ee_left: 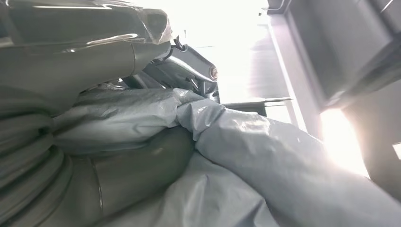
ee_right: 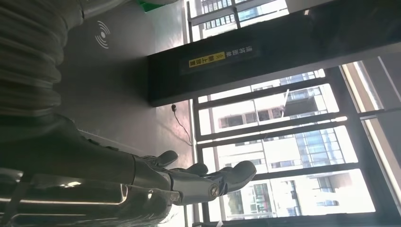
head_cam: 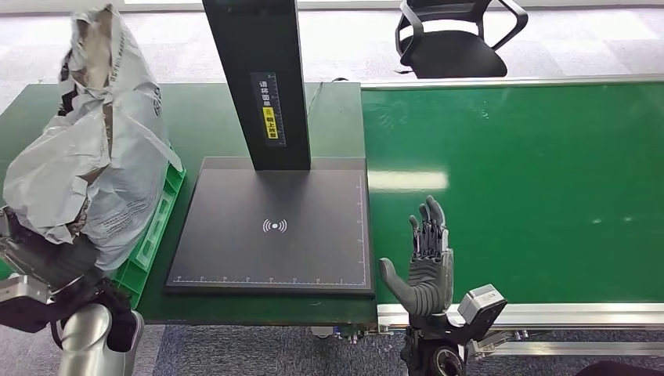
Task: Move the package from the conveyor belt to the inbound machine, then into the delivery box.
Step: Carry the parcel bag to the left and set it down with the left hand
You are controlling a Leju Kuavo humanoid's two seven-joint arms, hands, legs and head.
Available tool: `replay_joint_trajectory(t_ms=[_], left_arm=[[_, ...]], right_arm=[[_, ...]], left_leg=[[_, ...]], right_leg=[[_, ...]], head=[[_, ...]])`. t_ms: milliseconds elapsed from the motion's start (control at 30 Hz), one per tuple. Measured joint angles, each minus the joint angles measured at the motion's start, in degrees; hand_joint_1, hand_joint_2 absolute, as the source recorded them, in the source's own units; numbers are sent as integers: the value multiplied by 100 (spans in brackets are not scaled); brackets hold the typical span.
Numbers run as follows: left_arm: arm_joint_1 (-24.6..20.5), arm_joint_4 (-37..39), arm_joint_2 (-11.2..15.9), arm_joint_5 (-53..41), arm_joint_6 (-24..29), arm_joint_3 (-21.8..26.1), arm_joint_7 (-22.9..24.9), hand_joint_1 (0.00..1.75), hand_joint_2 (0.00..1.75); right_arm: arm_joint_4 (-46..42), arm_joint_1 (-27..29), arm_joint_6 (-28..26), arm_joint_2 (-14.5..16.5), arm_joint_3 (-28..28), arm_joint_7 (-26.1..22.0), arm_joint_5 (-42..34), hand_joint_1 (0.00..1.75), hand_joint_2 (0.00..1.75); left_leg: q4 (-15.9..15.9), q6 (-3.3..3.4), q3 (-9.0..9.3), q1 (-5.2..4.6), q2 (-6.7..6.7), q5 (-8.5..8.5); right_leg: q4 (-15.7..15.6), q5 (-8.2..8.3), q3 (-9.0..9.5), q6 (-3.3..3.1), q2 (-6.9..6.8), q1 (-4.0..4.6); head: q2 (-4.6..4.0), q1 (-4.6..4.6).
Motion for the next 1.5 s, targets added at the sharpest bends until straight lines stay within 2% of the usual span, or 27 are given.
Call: replay_joint_trajectory(t_ms=[233,467,667,933,1167,1333,1500], left_arm=[[-917,1708,279,-64,-334,767,27,175,175],[-1079,2144,364,175,-689,1295,39,175,175],[-1076,2064,321,303,-965,1504,117,175,175],[-1074,1651,299,712,-1663,1640,437,175,175],[-1072,1332,273,752,-1781,1646,551,175,175],[-976,1008,281,762,-1904,1562,584,175,175],[-808,227,351,925,-2316,1288,859,175,175]], right_arm=[[99,-129,111,37,-20,40,27,0,175],[215,-233,180,46,-76,61,68,0,175],[378,-385,211,46,-109,61,80,0,175],[580,-516,242,46,-170,50,80,0,175],[668,-528,246,46,-205,43,82,0,175],[712,-526,250,42,-250,-14,86,0,175],[736,-477,269,15,-318,-98,82,0,175]], left_leg=[[0,-1,2,2,13,0],[0,-1,-7,2,11,-1],[0,-1,-8,2,12,0],[0,-1,-9,3,11,0],[0,-1,-10,3,11,0],[0,-1,-10,3,12,0],[1,-1,-13,3,9,0]], right_leg=[[2,2,-2,-2,13,2],[2,1,-11,-2,13,2],[2,1,-13,-2,13,2],[2,1,-15,-2,13,4],[2,1,-16,-2,13,4],[2,1,-18,-2,13,4],[2,1,-20,-2,13,4]], head=[[0,1],[0,1],[0,1],[0,2],[0,1],[0,1],[0,1]])
